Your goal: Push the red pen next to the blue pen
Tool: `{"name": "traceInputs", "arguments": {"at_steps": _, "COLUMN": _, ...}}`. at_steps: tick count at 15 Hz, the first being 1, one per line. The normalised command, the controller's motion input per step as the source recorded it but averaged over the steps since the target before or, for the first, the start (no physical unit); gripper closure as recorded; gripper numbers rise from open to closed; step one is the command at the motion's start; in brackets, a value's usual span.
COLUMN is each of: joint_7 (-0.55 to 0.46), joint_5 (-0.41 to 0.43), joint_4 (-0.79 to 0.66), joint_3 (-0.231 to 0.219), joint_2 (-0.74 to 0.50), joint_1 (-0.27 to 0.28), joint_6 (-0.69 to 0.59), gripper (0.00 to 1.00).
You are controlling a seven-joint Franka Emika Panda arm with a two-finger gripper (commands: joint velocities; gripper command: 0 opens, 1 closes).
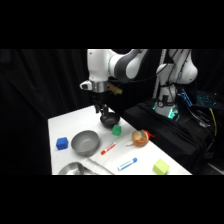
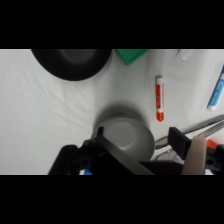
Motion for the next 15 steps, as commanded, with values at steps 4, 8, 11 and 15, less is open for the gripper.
{"name": "traceInputs", "arguments": {"at_steps": 4, "joint_7": -0.09, "joint_5": 0.028, "joint_4": 0.07, "joint_3": 0.013, "joint_2": 0.22, "joint_1": -0.040, "joint_6": 0.27, "gripper": 0.00}}
{"name": "traceInputs", "arguments": {"at_steps": 8, "joint_7": -0.10, "joint_5": 0.044, "joint_4": 0.05, "joint_3": 0.029, "joint_2": 0.18, "joint_1": -0.046, "joint_6": 0.24, "gripper": 0.00}}
{"name": "traceInputs", "arguments": {"at_steps": 11, "joint_7": -0.11, "joint_5": 0.070, "joint_4": 0.03, "joint_3": 0.045, "joint_2": 0.17, "joint_1": -0.063, "joint_6": 0.23, "gripper": 0.00}}
{"name": "traceInputs", "arguments": {"at_steps": 15, "joint_7": -0.11, "joint_5": 0.077, "joint_4": 0.02, "joint_3": 0.061, "joint_2": 0.17, "joint_1": -0.067, "joint_6": 0.23, "gripper": 0.00}}
